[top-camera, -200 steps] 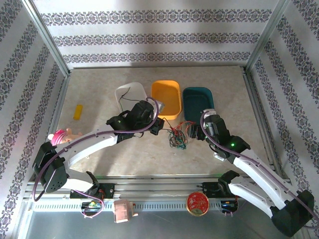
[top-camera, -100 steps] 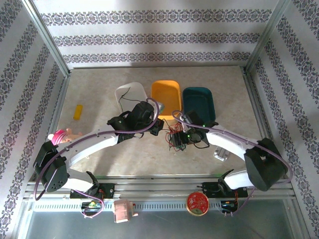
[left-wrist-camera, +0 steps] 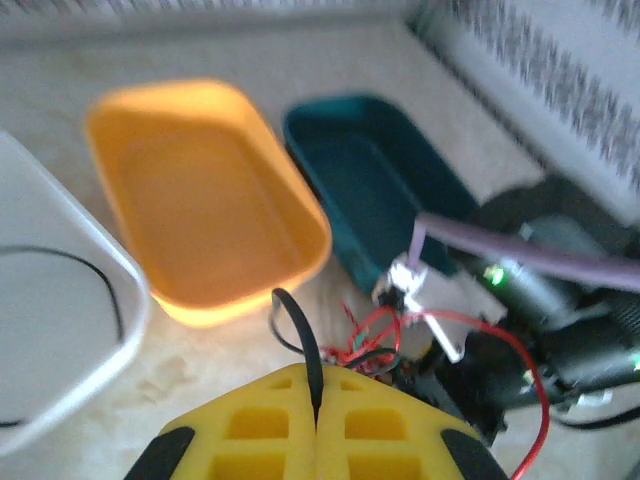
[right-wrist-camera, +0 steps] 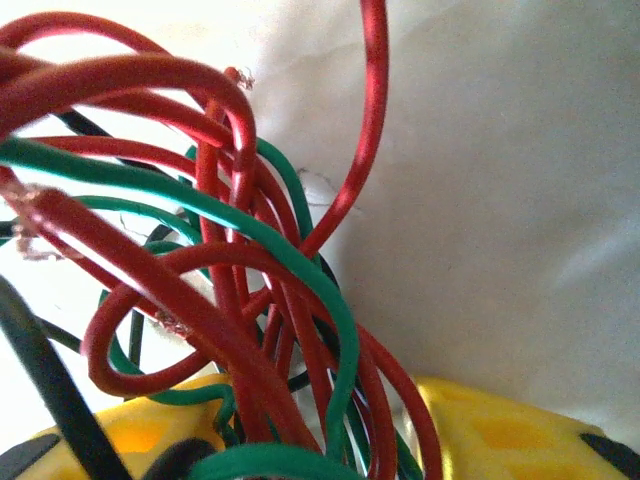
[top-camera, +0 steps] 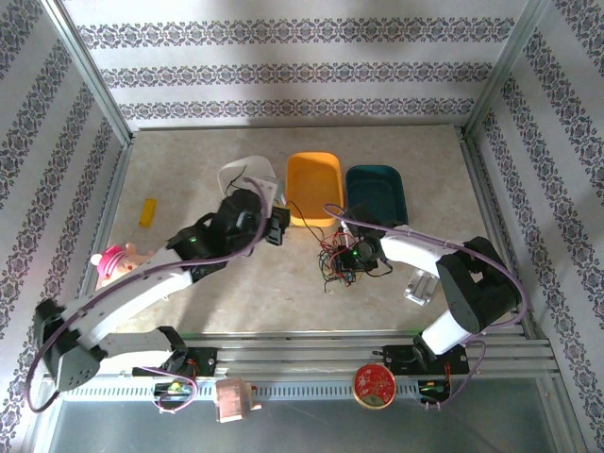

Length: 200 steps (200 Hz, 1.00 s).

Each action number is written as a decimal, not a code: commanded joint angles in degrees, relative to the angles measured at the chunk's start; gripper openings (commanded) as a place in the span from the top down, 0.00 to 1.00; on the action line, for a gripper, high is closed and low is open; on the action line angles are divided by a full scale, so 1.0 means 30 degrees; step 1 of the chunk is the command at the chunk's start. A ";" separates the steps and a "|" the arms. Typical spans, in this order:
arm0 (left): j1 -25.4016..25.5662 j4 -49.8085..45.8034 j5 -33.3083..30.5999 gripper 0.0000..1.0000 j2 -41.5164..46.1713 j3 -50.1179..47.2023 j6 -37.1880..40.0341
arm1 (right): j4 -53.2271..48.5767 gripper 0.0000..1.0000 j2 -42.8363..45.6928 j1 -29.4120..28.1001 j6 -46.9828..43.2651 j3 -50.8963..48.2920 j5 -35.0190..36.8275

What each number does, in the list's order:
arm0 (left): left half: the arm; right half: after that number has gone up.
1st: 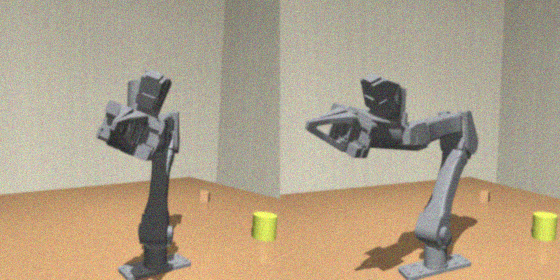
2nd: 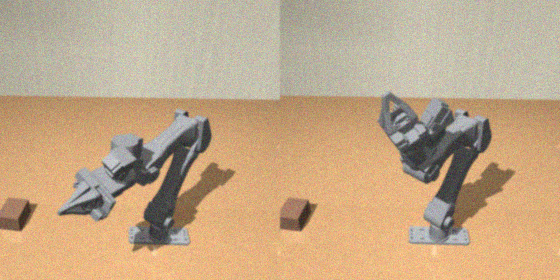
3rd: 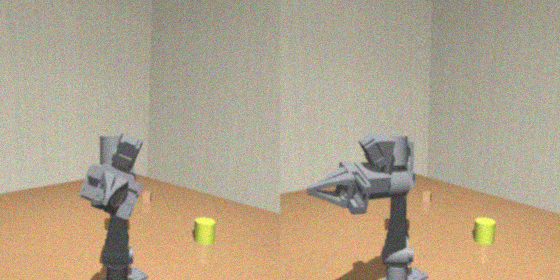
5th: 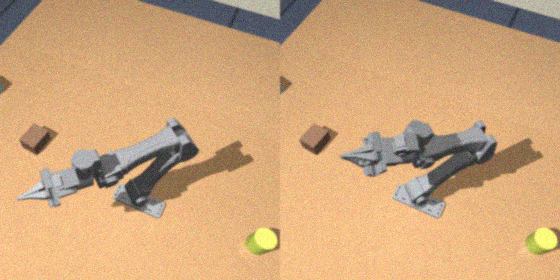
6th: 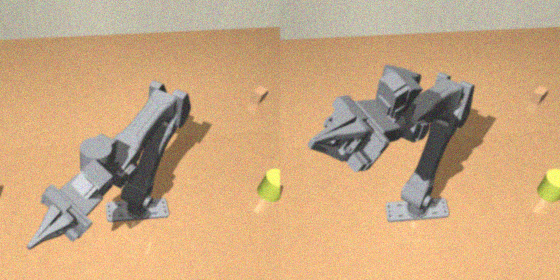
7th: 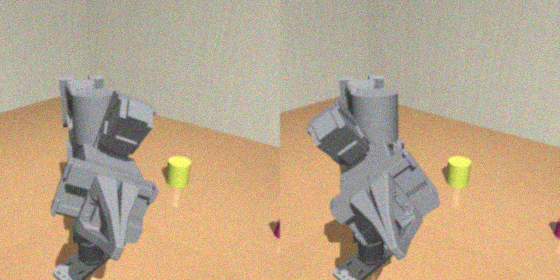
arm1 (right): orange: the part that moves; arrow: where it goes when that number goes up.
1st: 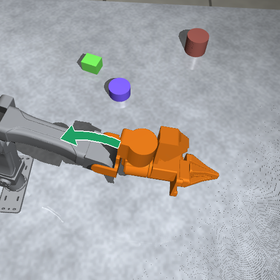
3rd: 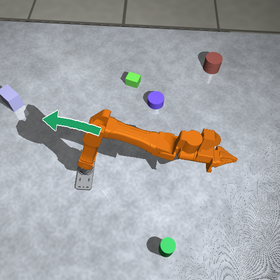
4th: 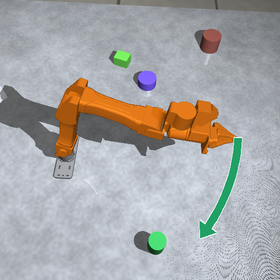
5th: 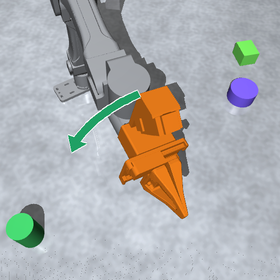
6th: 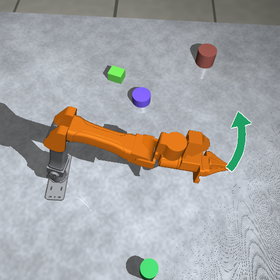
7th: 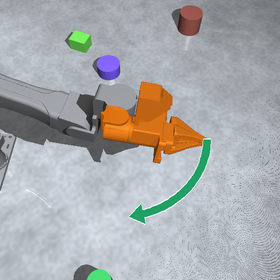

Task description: Untangle the cables

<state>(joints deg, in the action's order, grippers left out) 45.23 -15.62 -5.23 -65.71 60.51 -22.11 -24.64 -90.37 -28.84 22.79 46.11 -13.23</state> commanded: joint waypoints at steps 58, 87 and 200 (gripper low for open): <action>-0.0472 0.0738 -0.3171 1.00 0.2473 0.3313 0.2569 | -0.0340 0.50 0.0039 0.0858 0.0596 -0.1072 -0.0019; -0.1338 0.0160 -0.4406 1.00 0.1437 0.4172 0.2592 | -0.0614 0.49 0.0738 0.0406 0.0391 -0.0897 0.0301; -0.8279 0.4450 0.0766 0.85 -0.7821 0.1778 -0.0318 | -0.1883 0.45 0.3327 0.0092 0.0082 -0.0463 0.0521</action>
<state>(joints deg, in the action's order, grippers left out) 20.80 -8.05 -6.79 -83.42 66.48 -21.78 -28.05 -82.00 -28.01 23.81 44.45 -12.25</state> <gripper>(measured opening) 0.038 0.548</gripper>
